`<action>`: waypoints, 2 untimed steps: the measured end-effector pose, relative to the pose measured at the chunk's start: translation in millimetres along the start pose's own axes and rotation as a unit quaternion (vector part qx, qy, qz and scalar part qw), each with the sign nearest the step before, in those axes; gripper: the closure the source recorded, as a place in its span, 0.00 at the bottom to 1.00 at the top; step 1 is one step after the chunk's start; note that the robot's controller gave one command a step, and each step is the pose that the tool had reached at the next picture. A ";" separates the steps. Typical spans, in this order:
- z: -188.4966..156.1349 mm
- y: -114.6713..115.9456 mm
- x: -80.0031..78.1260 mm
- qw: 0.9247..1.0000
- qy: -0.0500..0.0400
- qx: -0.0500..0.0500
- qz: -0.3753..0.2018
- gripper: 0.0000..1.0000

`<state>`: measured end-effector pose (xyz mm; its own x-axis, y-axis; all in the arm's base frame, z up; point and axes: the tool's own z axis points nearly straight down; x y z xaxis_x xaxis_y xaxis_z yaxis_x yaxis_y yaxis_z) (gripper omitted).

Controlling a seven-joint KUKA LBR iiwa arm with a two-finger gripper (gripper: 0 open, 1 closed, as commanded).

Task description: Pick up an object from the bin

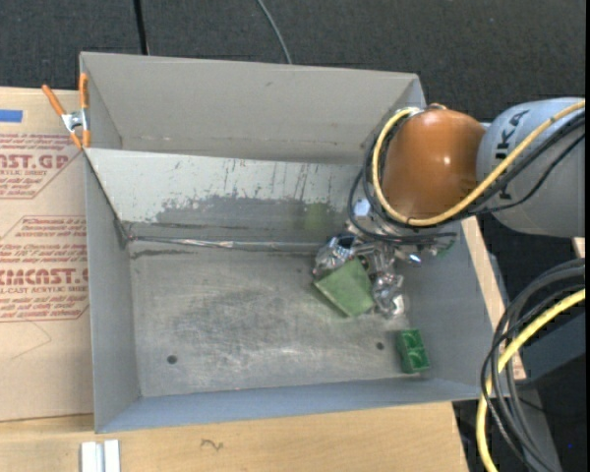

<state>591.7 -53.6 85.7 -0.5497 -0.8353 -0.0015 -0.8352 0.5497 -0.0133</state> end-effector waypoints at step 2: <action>-129.2 38.9 5.5 0.991 -0.002 -0.004 -0.132 1.00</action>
Offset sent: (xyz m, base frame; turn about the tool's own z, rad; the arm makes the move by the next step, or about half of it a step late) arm 0.0000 0.0000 0.0000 0.0000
